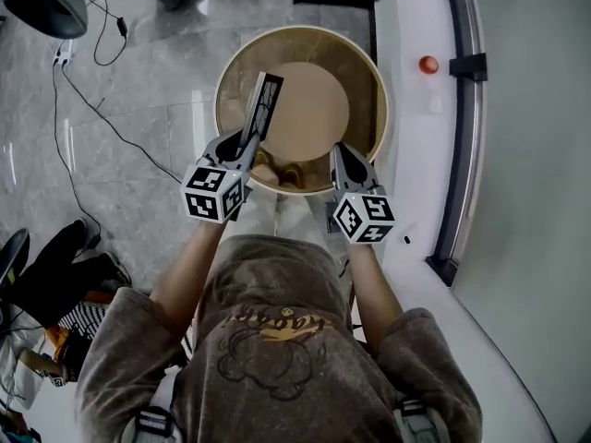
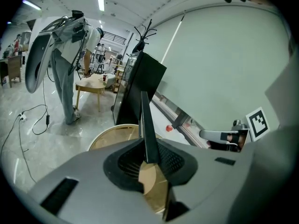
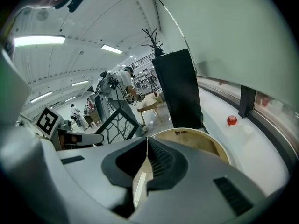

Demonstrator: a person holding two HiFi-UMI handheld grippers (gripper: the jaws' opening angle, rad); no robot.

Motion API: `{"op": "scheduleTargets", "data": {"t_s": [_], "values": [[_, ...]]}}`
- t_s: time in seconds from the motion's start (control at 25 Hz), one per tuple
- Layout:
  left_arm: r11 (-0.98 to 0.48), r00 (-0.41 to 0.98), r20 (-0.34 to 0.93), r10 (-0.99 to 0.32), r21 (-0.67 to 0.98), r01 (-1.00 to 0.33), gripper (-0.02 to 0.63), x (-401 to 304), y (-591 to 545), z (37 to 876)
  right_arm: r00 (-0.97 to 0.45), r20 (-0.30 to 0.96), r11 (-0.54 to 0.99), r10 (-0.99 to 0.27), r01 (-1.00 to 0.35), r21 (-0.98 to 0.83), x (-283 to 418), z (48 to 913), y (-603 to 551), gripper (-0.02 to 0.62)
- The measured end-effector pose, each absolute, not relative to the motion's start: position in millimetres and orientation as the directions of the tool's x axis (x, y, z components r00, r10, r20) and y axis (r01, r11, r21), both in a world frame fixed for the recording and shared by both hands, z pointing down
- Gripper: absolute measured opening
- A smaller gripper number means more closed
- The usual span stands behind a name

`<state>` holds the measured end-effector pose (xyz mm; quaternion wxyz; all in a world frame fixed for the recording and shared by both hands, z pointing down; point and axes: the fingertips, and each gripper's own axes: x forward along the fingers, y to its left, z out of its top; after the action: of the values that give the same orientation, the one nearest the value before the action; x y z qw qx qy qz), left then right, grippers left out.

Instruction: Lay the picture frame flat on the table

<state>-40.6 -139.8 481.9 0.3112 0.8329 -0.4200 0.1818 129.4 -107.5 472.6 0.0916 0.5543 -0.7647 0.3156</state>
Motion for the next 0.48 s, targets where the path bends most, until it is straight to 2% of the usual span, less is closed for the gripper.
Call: {"op": "scheduleTargets", "data": {"t_s": [0.48], "values": [[-0.417,0.584,0.588,-0.560,0.409,-0.812,0.078,-47,-172,547,-0.362,0.533,0.159,-0.765,-0.908,-0.388,116,528,-134,0.020]]}}
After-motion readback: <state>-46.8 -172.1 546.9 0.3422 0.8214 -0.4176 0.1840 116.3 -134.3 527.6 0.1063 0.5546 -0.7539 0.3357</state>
